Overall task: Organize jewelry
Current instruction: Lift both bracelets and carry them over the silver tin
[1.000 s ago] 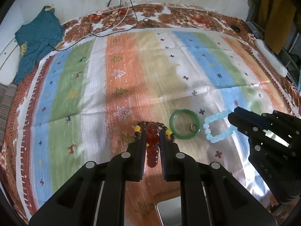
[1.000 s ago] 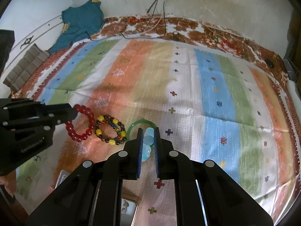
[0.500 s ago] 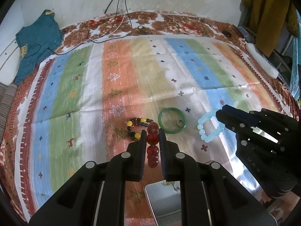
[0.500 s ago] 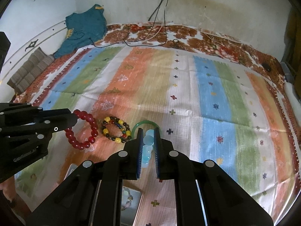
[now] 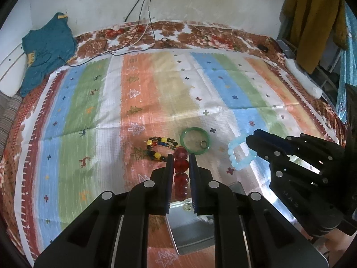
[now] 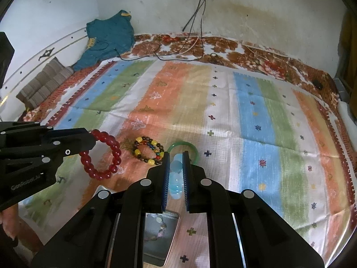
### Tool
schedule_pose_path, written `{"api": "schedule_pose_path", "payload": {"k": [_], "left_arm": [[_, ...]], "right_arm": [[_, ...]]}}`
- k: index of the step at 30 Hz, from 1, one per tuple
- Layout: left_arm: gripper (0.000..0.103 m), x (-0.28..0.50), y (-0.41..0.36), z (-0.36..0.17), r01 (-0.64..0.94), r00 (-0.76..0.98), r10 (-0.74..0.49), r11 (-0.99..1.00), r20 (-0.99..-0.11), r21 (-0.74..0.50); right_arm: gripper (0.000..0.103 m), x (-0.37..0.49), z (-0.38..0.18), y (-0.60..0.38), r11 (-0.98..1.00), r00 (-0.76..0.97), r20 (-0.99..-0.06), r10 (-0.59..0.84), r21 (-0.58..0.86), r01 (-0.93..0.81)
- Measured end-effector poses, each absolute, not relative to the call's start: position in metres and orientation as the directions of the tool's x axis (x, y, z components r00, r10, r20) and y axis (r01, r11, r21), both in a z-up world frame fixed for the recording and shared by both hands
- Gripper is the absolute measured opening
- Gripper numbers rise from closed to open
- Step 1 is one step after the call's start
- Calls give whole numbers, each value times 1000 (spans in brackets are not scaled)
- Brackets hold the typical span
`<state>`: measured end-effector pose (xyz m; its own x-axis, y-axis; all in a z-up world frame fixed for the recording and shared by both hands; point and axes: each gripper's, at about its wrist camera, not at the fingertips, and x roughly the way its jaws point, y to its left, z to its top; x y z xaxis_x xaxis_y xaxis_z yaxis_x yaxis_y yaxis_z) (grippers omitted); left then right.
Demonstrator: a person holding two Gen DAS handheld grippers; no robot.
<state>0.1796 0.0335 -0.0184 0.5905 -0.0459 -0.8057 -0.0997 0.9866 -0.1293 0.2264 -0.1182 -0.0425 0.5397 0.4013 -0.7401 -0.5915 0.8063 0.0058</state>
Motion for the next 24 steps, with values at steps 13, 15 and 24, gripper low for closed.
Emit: {"api": "schedule_pose_path", "payload": {"k": [13,15,24], "left_arm": [[13,160,25,-14,-75,598,-69,987,-798,-142],[13,157,24,-13,-73,601,-71,987,-796,-143],[13,142,17,-9,-52,613,-83,988,-785,-145]], "right_arm": [[12,204,-32,-127,795,553,-714,429,9,-606],[12,203,-32,-128,795,549,-717,430,11,-607],[12,186,-32,-136,786,538,-716,445,25,-618]]}}
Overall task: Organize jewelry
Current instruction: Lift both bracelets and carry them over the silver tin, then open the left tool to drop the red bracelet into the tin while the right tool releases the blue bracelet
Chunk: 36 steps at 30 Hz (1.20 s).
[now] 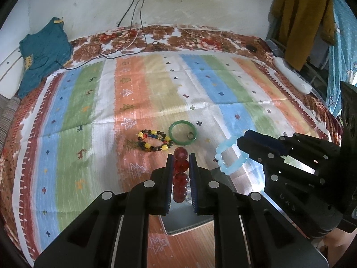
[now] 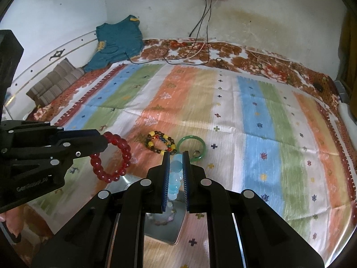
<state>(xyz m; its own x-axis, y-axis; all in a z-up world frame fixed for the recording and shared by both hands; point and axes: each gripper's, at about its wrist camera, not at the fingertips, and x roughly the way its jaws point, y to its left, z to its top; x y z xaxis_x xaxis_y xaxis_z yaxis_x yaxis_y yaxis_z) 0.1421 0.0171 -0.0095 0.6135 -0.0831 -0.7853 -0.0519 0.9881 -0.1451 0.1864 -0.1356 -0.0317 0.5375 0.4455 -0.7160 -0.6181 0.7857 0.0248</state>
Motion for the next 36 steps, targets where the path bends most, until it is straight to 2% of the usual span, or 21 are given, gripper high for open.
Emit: {"api": "schedule_pose_path", "payload": {"k": [16,18,19,20,22,27,31,36], "left_arm": [[14,125,11,-11,-37,604,-92,989,-791,-143],[15,123,13,-11,-64,605,-60,990,-794,-124],[15,123,15,-11,-84,606,-32,991,-795,-104],[15,123,19,-12,-99,605,-22,990,-796,-102],[20,124,26,-12,-121,601,-18,986,-799,-113],[30,125,33,-14,-150,598,0,982,-802,-111],[34,127,34,-16,-152,592,4,983,-806,-107],[37,133,35,-21,-157,580,10,982,-814,-100]], "right_arm": [[12,169,-40,-142,764,479,-747,460,59,-642],[13,170,-41,-143,780,500,-742,447,49,-624],[16,171,-39,-144,787,513,-739,438,39,-615],[25,173,-37,-146,796,525,-733,432,36,-604],[33,177,-38,-151,810,528,-736,423,47,-584],[33,186,-46,-153,832,520,-762,385,42,-553],[33,188,-48,-154,837,519,-768,376,41,-546],[41,191,-51,-151,833,498,-781,377,50,-551]]}}
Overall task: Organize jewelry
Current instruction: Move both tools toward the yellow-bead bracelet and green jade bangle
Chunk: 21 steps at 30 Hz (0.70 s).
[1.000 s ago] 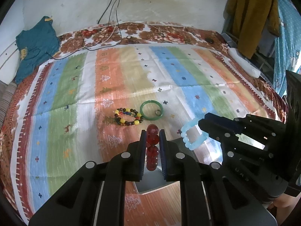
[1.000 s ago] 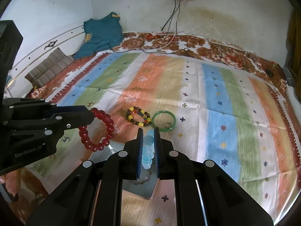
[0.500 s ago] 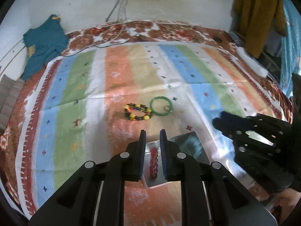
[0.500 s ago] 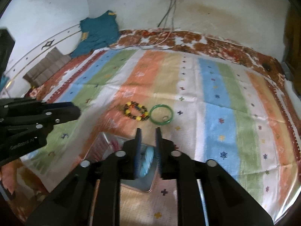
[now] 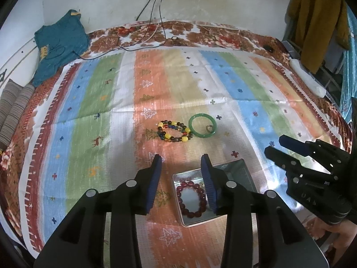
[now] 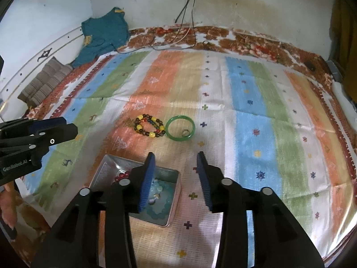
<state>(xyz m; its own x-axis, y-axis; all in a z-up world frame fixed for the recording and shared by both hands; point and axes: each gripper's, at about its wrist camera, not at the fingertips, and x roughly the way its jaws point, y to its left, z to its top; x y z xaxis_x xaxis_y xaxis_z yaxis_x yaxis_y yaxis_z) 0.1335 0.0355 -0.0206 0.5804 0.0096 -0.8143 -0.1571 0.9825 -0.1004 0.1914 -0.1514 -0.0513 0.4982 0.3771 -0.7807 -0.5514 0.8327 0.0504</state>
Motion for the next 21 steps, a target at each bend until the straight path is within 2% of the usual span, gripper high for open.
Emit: {"api": "schedule_pose_path", "payload": {"k": [2,9,21], "left_arm": [[38,136,37,-23,-164,571,14,982,-821,-97],[53,153,48,-33,-203,544,50,976,-837,-74],[57,188,59,-45,-241,505,123,970,-855,-3]], "right_arm": [[42,194,-54,-150,834,495,-787,369,46,-549],[50,208,-58,-143,846,490,-801,345,40,-532],[62,226,-58,-135,857,507,-797,328,26,-514]]}}
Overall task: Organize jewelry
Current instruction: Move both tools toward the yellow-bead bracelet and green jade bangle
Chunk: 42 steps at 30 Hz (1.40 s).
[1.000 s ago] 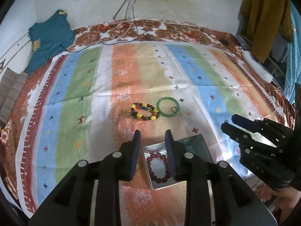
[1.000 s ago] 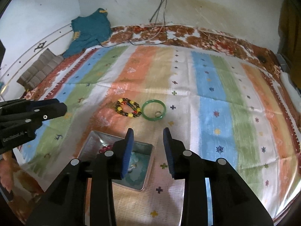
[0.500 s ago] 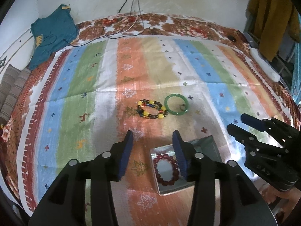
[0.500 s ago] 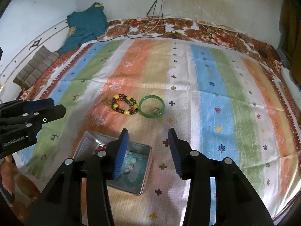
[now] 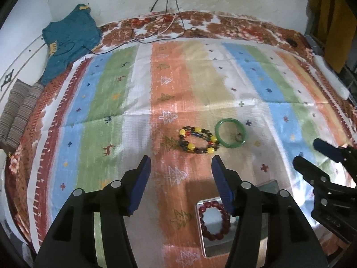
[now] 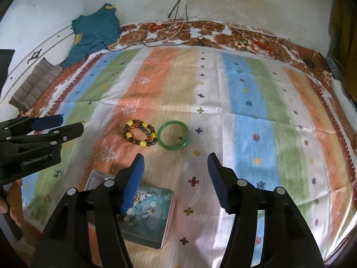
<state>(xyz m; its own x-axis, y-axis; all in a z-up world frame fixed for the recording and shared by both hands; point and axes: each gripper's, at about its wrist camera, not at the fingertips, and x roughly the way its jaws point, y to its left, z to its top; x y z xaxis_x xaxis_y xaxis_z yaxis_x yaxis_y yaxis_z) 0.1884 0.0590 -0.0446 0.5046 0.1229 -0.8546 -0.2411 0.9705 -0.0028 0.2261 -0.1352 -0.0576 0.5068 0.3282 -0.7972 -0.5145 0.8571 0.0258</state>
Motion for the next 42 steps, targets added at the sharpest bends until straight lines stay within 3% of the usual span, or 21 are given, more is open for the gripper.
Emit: {"api": "schedule_pose_path", "payload": {"k": [15,42], "left_arm": [[67,217,70,-61,-257,464,153,966,-873,32],[68,265,85,-101,-257,375,165,964,-912,69]], "right_arm": [[68,257,-76,-118,856,484,-836,261,-32,-516],[71,306,-107,-96,861,429,-880,205,-47,-507]]}}
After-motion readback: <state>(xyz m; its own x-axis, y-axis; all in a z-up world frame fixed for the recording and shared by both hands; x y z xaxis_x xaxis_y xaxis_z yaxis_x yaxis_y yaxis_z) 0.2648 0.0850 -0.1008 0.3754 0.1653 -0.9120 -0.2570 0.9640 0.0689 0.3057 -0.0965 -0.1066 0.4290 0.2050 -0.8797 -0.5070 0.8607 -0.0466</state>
